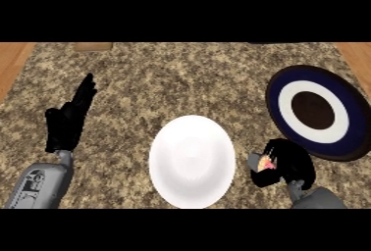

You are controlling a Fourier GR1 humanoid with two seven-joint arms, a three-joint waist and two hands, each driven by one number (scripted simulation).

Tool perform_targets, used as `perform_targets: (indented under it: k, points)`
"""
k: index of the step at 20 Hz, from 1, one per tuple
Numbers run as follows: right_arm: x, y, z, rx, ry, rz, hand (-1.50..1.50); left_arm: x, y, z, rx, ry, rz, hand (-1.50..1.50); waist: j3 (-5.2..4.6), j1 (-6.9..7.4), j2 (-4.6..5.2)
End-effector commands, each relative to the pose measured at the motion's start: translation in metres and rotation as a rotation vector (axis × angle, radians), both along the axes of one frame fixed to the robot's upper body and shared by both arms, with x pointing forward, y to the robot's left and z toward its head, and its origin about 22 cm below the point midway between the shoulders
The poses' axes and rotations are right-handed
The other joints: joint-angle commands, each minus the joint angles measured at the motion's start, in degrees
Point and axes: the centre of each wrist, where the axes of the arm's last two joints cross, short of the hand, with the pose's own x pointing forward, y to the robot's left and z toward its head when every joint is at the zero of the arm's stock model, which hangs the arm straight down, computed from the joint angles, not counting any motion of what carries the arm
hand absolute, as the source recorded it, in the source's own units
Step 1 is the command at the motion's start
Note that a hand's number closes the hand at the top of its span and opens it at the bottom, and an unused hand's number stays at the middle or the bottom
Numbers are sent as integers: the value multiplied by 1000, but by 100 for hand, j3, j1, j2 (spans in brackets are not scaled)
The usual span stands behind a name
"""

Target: Pick the cupcake from the plate and place it in the plate

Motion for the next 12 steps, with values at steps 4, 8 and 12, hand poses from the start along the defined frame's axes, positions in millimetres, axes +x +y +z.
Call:
perform_targets:
  k: [4,8,12]
  points:
    - [10,-126,47,-4,-148,113,150,-6,11,-4,-3,6,39,0,40,-162,-24]
    - [20,-175,95,43,-403,166,150,-7,15,-2,-15,7,54,0,53,-237,-70]
    - [19,-220,130,114,-607,231,150,-10,15,-6,-22,12,51,0,48,-180,-54]
